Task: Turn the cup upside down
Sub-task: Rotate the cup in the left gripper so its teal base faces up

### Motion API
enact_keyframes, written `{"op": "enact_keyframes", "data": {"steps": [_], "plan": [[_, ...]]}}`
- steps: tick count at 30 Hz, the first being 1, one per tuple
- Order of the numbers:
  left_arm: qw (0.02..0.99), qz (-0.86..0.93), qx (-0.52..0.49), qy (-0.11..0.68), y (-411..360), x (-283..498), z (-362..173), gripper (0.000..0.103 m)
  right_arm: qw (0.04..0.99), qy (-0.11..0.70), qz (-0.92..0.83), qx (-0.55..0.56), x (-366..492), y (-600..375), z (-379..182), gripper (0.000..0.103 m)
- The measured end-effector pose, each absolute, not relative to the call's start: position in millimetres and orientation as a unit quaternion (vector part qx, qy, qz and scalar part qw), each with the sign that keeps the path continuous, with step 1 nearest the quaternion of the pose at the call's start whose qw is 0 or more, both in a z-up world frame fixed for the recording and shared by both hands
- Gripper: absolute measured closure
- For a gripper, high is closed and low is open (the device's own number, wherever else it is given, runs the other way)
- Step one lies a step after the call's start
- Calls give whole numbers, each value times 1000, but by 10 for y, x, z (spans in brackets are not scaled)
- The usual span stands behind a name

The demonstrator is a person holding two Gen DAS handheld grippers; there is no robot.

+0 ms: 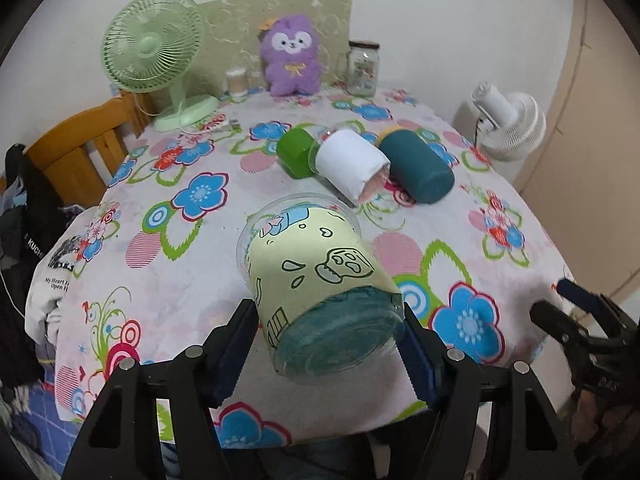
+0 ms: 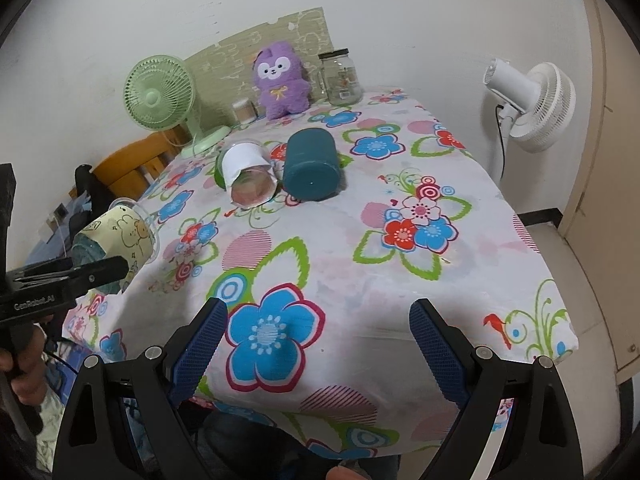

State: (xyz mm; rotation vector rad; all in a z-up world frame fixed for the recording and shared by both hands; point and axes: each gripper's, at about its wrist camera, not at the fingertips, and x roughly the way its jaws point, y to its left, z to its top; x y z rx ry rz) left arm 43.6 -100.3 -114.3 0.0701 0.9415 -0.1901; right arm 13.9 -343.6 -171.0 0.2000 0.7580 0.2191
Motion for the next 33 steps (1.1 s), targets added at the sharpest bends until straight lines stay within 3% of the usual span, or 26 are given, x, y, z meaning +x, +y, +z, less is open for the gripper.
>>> {"op": "enact_keyframes", "data": {"steps": [18,33], "plan": [[802,-149,100,570,-956,601,-1108,33,916,372,120,90,151,-3310,-1724,9],[748,-149,122,635,-1071,921,-1416,34,916,376,123,70,157,-3232,-1736,9]]}}
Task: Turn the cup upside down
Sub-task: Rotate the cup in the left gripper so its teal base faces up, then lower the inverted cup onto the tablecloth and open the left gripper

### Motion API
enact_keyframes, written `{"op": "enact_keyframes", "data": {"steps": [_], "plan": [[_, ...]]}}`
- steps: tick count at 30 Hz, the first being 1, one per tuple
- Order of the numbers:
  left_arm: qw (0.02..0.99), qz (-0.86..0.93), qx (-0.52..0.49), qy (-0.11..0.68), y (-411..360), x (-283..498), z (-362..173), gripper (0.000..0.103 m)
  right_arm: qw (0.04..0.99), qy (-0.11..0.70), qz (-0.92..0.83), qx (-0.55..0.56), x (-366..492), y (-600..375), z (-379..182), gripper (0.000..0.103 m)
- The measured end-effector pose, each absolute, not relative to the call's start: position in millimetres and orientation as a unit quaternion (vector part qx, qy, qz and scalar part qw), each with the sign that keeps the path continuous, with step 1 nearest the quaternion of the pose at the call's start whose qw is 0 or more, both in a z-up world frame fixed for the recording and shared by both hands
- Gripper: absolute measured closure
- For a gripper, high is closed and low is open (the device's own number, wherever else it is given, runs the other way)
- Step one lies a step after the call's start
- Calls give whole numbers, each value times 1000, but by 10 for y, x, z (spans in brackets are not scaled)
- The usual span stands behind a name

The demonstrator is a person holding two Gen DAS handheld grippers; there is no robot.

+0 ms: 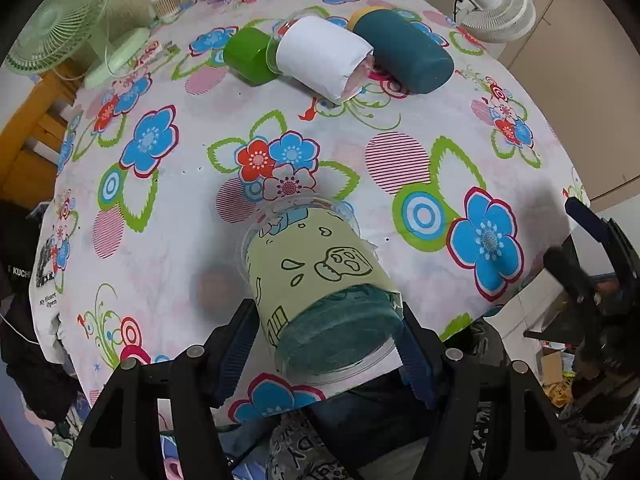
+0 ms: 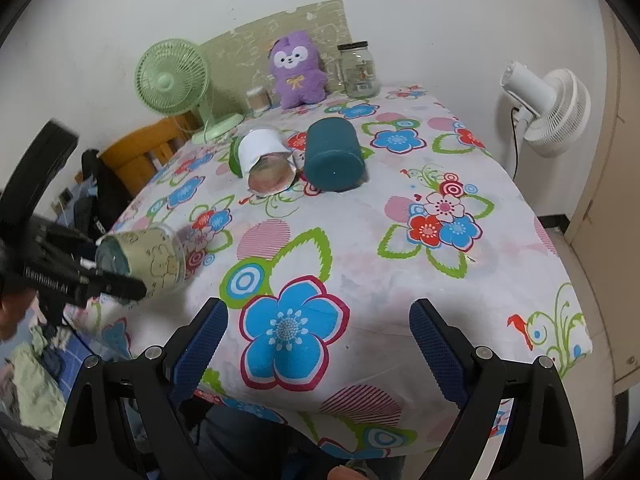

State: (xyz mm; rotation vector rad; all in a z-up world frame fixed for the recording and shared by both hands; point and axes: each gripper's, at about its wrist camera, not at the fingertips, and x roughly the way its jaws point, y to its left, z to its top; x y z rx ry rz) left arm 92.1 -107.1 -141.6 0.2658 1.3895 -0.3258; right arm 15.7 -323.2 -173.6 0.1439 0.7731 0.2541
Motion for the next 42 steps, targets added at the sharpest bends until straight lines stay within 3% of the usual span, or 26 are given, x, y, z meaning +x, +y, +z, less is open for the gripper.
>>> {"op": "enact_keyframes", "data": {"steps": [10,20,42], "plan": [[675,-194,108,704,-1059,949,-1223,34,917,373,130,48,236,-3196,-1716,9],[623,-199,99,750,-1066,987,-1398,34,908,379,172,32,365,-3013,-1768,9],[634,-175,99,747,-1150,1379,-1478,33,895,388,221,-18,403,-2654,-1822,9]]}}
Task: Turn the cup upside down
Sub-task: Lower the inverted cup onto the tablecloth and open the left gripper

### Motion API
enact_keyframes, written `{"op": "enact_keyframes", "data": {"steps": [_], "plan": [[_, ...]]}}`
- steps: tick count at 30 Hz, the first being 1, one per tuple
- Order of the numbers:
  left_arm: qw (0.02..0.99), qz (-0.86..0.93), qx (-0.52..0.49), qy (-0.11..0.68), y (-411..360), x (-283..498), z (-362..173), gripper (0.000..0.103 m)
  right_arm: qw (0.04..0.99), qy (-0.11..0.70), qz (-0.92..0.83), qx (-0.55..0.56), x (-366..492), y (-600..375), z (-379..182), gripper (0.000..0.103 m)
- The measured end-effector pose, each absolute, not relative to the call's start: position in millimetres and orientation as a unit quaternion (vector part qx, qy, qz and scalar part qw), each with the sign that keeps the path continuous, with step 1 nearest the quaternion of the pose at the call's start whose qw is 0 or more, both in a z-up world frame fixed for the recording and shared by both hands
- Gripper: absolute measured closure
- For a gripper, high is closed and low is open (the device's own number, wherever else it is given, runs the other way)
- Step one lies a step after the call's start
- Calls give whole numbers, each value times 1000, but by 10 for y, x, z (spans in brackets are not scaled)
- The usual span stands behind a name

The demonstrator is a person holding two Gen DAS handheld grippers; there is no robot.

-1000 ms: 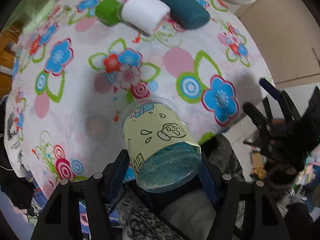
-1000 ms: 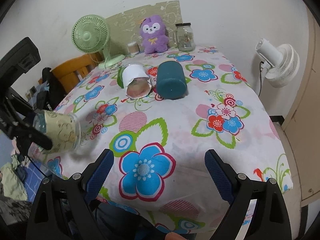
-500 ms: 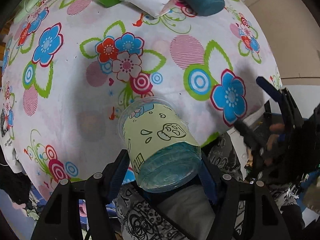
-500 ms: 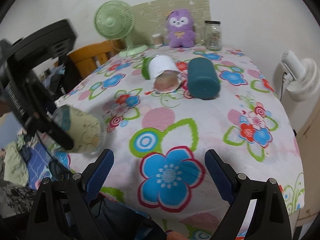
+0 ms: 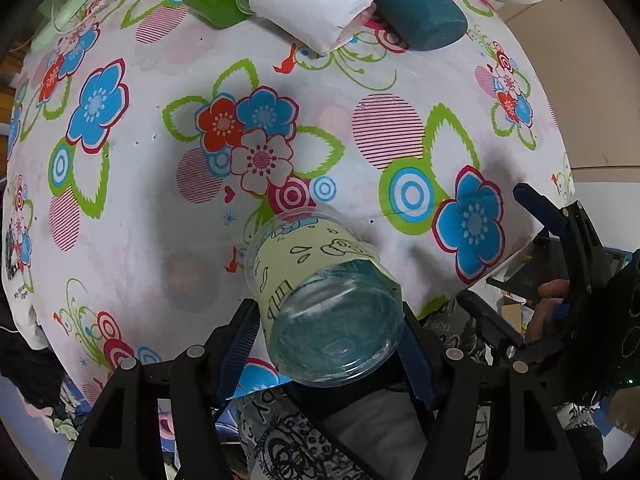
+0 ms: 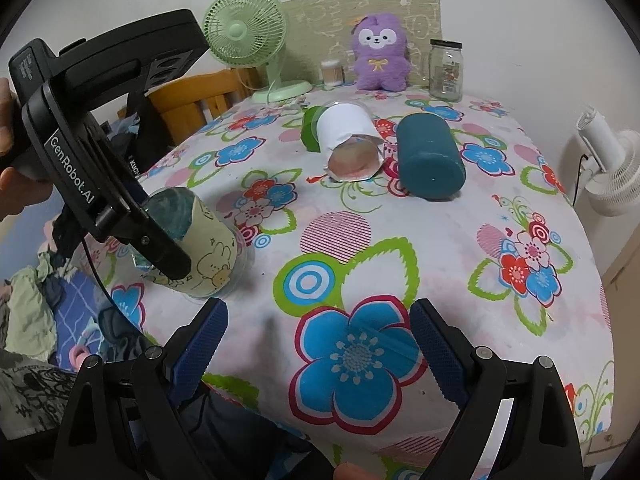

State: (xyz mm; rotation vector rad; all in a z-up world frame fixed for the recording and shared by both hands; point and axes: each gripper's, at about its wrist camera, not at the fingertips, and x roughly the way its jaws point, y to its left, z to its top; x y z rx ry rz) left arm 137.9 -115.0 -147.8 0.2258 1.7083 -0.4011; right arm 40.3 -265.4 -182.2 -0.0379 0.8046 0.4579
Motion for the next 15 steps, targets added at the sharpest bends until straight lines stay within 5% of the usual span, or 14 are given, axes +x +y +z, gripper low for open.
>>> {"op": "enact_keyframes", "data": {"steps": [6,15], "plan": [[642,-175,93,740,-1153,1303,-1477,20,892,388,230,-24,423,-2569,-1806,9],[654,-182,77,730,-1059,1337,-1302,14,892,383,238,-32,413,-2465,-1746,9]]}}
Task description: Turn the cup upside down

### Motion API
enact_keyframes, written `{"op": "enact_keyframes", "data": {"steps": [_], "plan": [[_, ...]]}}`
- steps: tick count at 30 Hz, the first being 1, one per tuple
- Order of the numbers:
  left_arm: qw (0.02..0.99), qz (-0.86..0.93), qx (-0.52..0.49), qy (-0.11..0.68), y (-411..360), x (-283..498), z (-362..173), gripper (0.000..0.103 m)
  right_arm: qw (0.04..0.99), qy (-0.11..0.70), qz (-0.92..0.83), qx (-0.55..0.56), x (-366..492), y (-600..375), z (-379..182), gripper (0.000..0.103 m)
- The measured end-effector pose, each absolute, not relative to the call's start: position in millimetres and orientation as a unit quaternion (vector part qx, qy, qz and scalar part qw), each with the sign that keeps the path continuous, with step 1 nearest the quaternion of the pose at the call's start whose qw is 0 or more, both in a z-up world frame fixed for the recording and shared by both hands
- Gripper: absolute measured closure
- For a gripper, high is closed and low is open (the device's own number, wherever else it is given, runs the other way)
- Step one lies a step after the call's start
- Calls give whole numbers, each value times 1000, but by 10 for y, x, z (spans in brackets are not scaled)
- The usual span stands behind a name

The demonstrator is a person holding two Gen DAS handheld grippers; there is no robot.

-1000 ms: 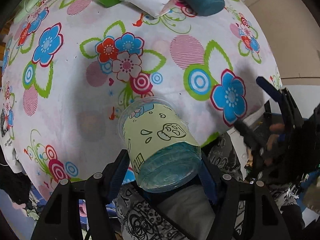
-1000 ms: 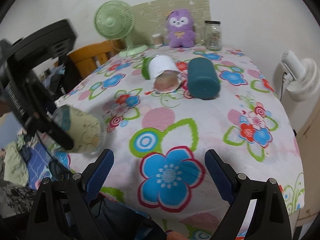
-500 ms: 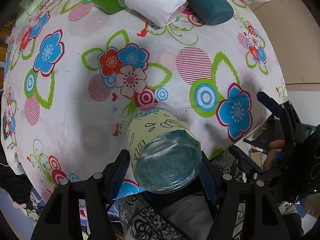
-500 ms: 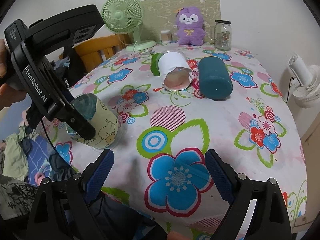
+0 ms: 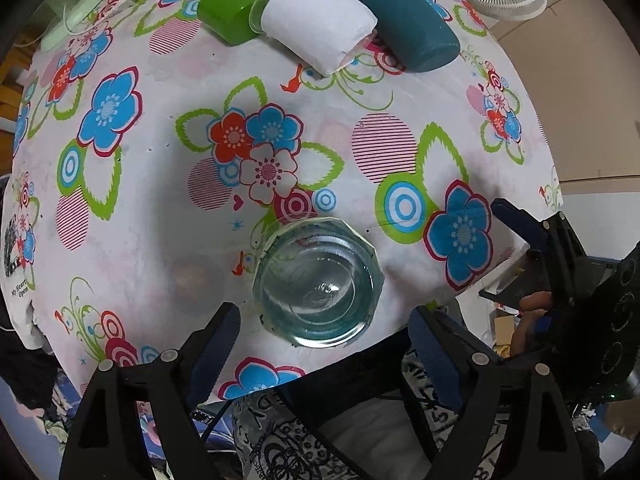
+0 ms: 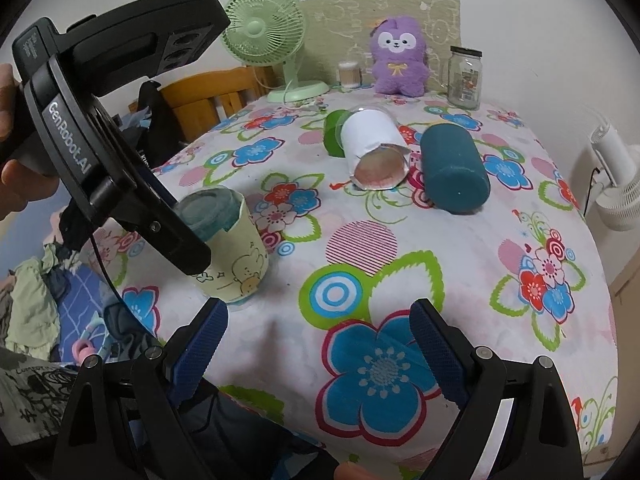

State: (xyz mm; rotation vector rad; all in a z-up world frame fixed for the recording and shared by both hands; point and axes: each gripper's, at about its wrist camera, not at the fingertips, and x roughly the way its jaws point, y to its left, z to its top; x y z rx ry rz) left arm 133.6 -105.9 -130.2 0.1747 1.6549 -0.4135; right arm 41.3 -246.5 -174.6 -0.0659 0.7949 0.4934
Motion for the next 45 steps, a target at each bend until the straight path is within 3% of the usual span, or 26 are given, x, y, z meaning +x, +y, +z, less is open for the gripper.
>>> {"op": "enact_keyframes", "data": {"steps": [18,45], "plan": [[721,-187,59,665,-751,1152,-960,9,902,355,236,-59,376,-2279,-1426,9],[872,-121,17,474,-184,722,-578,7,949,263,159,-65,234,-2025,-727,7]]}}
